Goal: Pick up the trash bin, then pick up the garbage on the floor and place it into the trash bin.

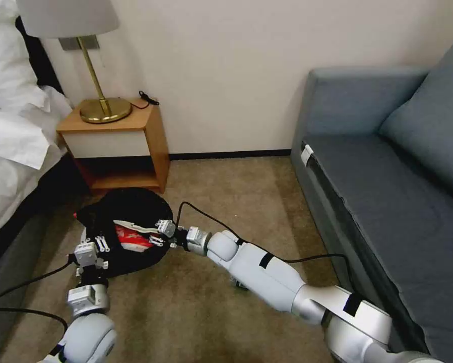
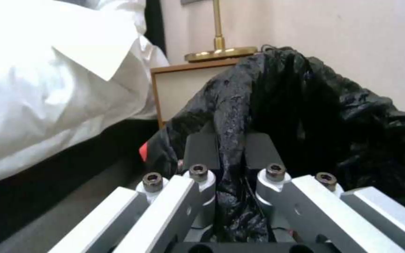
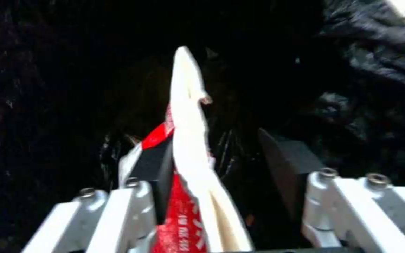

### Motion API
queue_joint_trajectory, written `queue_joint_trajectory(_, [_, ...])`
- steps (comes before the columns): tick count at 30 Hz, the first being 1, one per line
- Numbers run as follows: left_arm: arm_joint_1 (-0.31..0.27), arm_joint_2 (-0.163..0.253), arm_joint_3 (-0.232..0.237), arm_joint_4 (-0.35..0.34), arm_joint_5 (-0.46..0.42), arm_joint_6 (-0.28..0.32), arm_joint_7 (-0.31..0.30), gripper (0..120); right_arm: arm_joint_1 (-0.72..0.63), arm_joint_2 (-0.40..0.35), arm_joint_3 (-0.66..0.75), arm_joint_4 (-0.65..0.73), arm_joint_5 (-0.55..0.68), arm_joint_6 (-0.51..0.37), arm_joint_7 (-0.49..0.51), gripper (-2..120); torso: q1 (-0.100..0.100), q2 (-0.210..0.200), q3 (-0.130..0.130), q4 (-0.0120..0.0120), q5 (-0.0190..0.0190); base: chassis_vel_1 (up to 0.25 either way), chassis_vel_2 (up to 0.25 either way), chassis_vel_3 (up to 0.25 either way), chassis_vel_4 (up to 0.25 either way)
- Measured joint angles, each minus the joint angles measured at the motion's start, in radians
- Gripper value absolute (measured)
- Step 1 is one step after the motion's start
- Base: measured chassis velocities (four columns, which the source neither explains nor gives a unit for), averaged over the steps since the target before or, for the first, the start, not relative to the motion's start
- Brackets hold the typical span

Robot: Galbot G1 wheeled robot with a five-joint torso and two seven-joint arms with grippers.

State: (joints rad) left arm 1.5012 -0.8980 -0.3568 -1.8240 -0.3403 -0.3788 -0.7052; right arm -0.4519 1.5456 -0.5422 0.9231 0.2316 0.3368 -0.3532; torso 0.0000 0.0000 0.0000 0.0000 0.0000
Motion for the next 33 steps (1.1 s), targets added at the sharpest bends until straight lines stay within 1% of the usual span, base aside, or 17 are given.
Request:
queue_joint_trajectory(1, [0.000,0.000,0.000,0.002,0.000,0.000,0.000,7,-0.001,-0.003,0.001,0.004,0.000,0.001,0.003,55,0.000,0.000,0.000,0.0000,0.0000,0.000,0.000,0.000,0.000])
queue_joint_trajectory(2, [0.000,0.000,0.000,0.005,0.000,0.000,0.000,7,-0.001,-0.013,0.003,0.016,-0.003,0.001,0.008,62,0.000,0.000,0.000,0.0001,0.0000,0.000,0.000,0.000,0.000])
queue_joint_trajectory(3, [0.000,0.000,0.000,0.005,0.000,0.000,0.000,7,-0.001,-0.013,0.003,0.016,-0.003,0.001,0.008,62,0.000,0.000,0.000,0.0001,0.0000,0.000,0.000,0.000,0.000])
queue_joint_trajectory(5, [-0.002,0.000,0.000,0.012,0.001,-0.001,0.001,7,0.000,-0.038,0.003,0.045,-0.005,-0.006,0.002,69,0.000,0.000,0.000,0.0002,0.0001,0.000,0.000,0.000,0.000])
queue_joint_trajectory(6, [-0.005,0.000,0.000,0.020,0.002,-0.003,0.001,7,0.005,-0.067,0.004,0.074,-0.009,-0.029,-0.013,77,0.000,0.000,0.000,0.0002,0.0002,0.000,0.000,0.000,0.000])
queue_joint_trajectory(7, [-0.005,0.000,0.000,0.020,0.002,-0.003,0.001,7,0.005,-0.067,0.004,0.074,-0.009,-0.029,-0.013,77,0.000,0.000,0.000,0.0002,0.0002,0.000,0.000,0.000,0.000])
queue_joint_trajectory(8, [-0.008,0.000,0.000,0.026,0.003,-0.004,0.001,7,0.010,-0.099,0.004,0.104,-0.011,-0.050,-0.032,82,0.000,0.000,0.000,0.0004,0.0003,0.000,0.000,0.000,0.000])
queue_joint_trajectory(9, [-0.009,0.000,0.000,0.029,0.003,-0.005,0.001,7,0.012,-0.120,0.004,0.120,-0.011,-0.062,-0.042,84,0.000,0.000,0.000,0.0003,0.0003,0.000,0.000,0.000,0.000])
queue_joint_trajectory(10, [-0.010,0.001,-0.001,0.035,0.004,-0.009,0.002,7,0.016,-0.179,0.003,0.160,-0.009,-0.097,-0.075,90,0.000,0.000,0.000,0.0003,0.0003,0.000,0.000,0.000,0.000])
queue_joint_trajectory(11, [-0.010,0.001,-0.001,0.035,0.004,-0.009,0.002,7,0.016,-0.179,0.003,0.160,-0.009,-0.097,-0.075,90,0.000,0.000,0.000,0.0003,0.0003,0.000,0.000,0.000,0.000])
queue_joint_trajectory(12, [-0.011,0.002,-0.002,0.038,0.004,-0.010,0.002,7,0.016,-0.206,0.002,0.178,-0.006,-0.112,-0.091,92,0.000,0.000,0.000,0.0002,0.0003,0.000,0.000,0.000,0.000])
queue_joint_trajectory(14, [-0.014,0.004,-0.003,0.048,0.005,-0.014,0.003,7,0.011,-0.302,-0.003,0.232,0.003,-0.156,-0.144,99,0.000,0.000,0.000,-0.0002,0.0003,0.000,0.000,0.000,0.000])
queue_joint_trajectory(15, [-0.017,0.004,-0.003,0.054,0.005,-0.017,0.003,7,-0.003,-0.356,-0.009,0.253,-0.003,-0.171,-0.168,99,0.000,0.000,0.000,-0.0003,0.0004,0.000,0.000,0.000,0.000])
queue_joint_trajectory(16, [-0.017,0.004,-0.003,0.054,0.005,-0.017,0.003,7,-0.003,-0.356,-0.009,0.253,-0.003,-0.171,-0.168,99,0.000,0.000,0.000,-0.0003,0.0004,0.000,0.000,0.000,0.000])
queue_joint_trajectory(20, [-0.031,-0.003,0.005,0.070,0.005,-0.018,0.004,7,-0.071,-0.445,-0.001,0.273,-0.065,-0.184,-0.213,100,0.000,0.000,0.000,-0.0003,0.0005,0.000,0.000,0.000,0.000])
queue_joint_trajectory(26, [-0.037,-0.005,0.013,0.079,0.005,-0.018,0.005,7,-0.153,-0.492,0.046,0.270,-0.124,-0.178,-0.245,100,0.000,0.000,0.000,-0.0001,0.0005,0.000,0.000,0.000,0.000])
queue_joint_trajectory(33, [-0.032,-0.004,0.013,0.080,0.006,-0.018,0.005,7,-0.185,-0.492,0.071,0.220,-0.170,-0.158,-0.257,100,0.000,0.000,0.000,0.0000,0.0003,0.000,0.000,0.000,0.000])
